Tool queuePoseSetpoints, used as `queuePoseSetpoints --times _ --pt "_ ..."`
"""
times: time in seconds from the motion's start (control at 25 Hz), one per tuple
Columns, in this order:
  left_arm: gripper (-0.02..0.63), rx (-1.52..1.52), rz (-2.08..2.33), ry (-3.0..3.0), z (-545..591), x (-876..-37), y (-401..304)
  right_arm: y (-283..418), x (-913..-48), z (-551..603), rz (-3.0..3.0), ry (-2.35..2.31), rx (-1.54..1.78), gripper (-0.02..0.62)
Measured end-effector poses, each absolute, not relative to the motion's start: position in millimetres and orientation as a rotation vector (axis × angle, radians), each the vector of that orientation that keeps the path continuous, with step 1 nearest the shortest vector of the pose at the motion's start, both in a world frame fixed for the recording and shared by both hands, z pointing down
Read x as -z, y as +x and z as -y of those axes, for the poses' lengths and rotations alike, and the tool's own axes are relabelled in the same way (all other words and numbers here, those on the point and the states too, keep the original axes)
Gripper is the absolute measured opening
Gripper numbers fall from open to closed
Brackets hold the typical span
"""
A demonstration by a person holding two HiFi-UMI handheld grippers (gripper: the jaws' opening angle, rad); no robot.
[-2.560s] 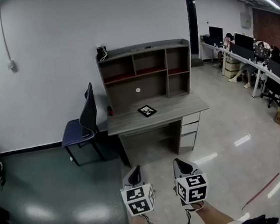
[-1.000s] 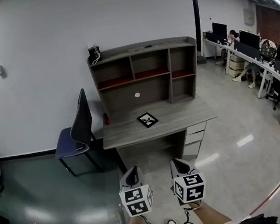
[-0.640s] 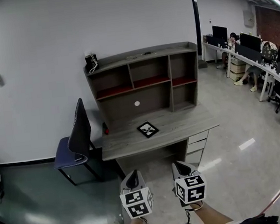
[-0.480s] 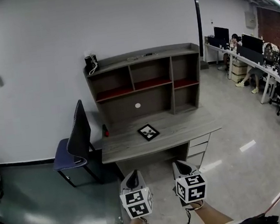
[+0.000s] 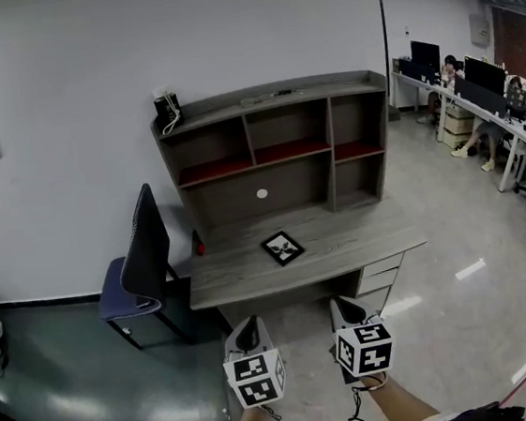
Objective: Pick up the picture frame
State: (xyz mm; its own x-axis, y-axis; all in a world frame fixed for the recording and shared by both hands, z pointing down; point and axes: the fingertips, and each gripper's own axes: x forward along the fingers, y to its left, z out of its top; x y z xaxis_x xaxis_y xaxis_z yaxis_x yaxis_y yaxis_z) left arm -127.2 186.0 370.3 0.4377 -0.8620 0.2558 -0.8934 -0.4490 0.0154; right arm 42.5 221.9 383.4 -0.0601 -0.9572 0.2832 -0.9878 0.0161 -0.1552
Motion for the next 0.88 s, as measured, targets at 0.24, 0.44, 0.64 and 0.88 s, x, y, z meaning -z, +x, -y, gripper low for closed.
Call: queuePoseSetpoints --times 0.24,0.44,0.64,0.88 --pt "0.005 -0.357 1.551 2.497 -178 -388 -130 45 -402 -218 2.141 2.068 -0.54 0.032" --pt "0.005 -0.36 1.562 2.485 -159 -394 -125 51 -412 -206 2.113 2.063 -0.544 0.032" --pt "0.005 -0.336 1.556 2.498 -128 -392 -114 61 -412 -178 2.095 2.07 -0.528 0.032" --pt "0.005 -0.331 1.529 2.508 -81 -396 -96 78 -409 -129 2.087 2.091 -0.517 0.032"
